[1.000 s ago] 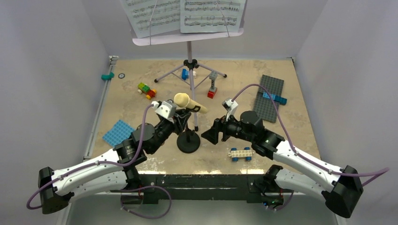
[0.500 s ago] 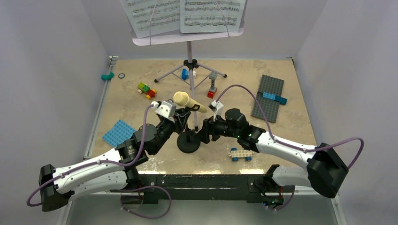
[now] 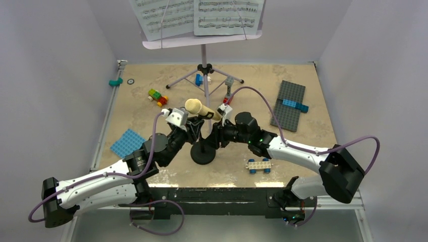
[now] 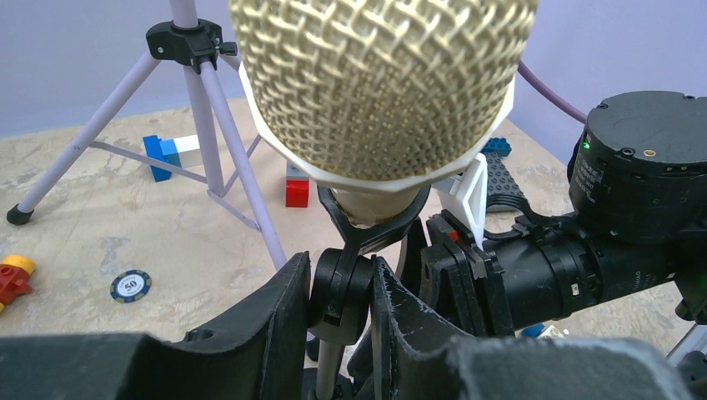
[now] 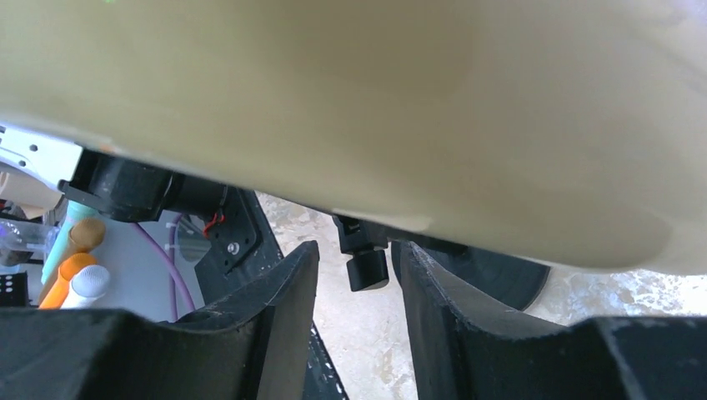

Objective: Pack up the instrument practice props

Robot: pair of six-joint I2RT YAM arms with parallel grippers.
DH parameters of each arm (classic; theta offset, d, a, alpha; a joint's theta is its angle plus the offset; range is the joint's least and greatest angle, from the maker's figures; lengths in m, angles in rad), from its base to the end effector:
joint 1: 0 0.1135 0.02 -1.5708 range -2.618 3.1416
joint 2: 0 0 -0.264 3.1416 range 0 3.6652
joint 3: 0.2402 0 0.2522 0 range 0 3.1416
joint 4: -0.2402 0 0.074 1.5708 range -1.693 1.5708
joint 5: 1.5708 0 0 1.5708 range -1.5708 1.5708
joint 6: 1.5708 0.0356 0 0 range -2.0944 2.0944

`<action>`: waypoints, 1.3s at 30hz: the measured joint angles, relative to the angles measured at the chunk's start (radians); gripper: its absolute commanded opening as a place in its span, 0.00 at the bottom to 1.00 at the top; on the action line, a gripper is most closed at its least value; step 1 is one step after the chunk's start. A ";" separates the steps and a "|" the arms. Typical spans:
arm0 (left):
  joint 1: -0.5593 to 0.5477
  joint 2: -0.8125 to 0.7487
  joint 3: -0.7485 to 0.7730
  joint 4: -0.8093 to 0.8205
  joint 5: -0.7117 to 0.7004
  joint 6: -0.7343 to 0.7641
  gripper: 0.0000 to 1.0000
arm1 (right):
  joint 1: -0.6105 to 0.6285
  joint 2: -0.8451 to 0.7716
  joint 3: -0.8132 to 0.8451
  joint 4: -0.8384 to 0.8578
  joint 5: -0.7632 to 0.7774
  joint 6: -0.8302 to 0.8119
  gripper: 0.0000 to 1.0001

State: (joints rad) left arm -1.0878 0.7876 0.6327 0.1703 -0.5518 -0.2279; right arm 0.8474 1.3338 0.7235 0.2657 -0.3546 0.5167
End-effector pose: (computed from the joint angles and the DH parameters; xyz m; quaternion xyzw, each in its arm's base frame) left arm 0.1045 -0.1590 0.3237 0.1050 0.6946 -0.2679 0.6594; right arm 0.1855 0.2287 0.2426 -0.2326 0.7774 0.4690 0.3487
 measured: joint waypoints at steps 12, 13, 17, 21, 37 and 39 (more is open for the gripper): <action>0.000 -0.005 0.000 -0.010 -0.003 -0.012 0.00 | 0.006 0.003 -0.013 0.008 -0.003 -0.027 0.22; 0.000 -0.005 0.000 -0.010 -0.003 -0.013 0.00 | 0.008 0.003 -0.013 0.008 -0.003 -0.032 0.15; 0.000 -0.005 0.000 -0.018 -0.010 -0.016 0.00 | 0.010 0.003 -0.013 0.005 -0.003 -0.057 0.00; 0.000 -0.004 0.000 -0.021 -0.011 -0.019 0.00 | 0.016 0.000 -0.015 0.009 0.002 -0.094 0.00; -0.002 0.005 -0.004 -0.013 -0.024 -0.043 0.00 | 0.284 -0.058 -0.150 0.226 0.499 -0.565 0.00; -0.002 0.005 -0.008 -0.007 -0.029 -0.044 0.00 | 0.333 -0.043 -0.150 0.246 0.592 -0.641 0.00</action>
State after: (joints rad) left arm -1.0897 0.7925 0.6247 0.1631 -0.5804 -0.2718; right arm 1.1805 1.2911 0.5732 0.5121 0.2379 -0.1242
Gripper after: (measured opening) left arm 0.327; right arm 0.070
